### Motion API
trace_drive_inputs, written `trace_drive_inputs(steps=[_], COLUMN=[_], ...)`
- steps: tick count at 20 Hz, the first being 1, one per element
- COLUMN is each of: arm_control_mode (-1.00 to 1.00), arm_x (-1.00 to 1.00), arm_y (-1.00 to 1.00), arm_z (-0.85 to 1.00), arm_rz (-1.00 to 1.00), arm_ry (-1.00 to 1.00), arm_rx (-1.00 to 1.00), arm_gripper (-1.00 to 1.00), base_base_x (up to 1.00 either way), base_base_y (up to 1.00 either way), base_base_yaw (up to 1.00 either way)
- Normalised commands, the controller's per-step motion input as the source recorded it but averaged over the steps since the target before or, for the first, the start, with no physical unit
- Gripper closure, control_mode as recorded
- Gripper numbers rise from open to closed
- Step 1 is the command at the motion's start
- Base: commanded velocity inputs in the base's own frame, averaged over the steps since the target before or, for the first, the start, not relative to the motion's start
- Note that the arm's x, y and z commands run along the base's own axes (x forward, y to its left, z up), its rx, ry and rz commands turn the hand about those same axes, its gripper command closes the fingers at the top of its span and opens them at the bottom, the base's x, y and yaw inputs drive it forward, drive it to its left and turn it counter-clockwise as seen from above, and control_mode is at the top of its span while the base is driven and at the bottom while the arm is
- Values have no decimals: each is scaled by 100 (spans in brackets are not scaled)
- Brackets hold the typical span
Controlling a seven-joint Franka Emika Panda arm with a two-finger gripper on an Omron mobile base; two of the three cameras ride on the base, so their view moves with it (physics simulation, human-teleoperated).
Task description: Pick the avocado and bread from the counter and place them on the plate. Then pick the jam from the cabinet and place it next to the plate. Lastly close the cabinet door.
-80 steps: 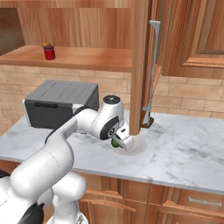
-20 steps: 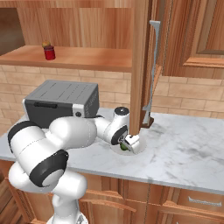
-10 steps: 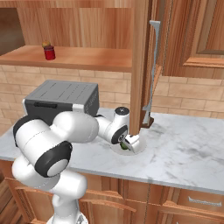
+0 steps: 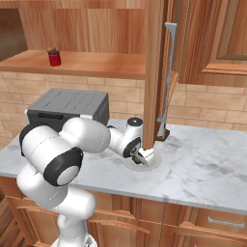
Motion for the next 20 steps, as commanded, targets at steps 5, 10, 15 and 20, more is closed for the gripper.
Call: trace_drive_inputs(steps=[5, 10, 15, 20], arm_control_mode=[-100, -100, -100, -100], arm_x=[0, 0, 0, 0], arm_y=[0, 0, 0, 0], arm_z=[0, 0, 0, 0], arm_rz=[0, 0, 0, 0], arm_ry=[0, 0, 0, 0], arm_rx=[0, 0, 0, 0], arm_gripper=[100, 100, 100, 100], base_base_x=[0, 0, 0, 0], base_base_y=[0, 0, 0, 0], base_base_yaw=[0, 0, 0, 0])
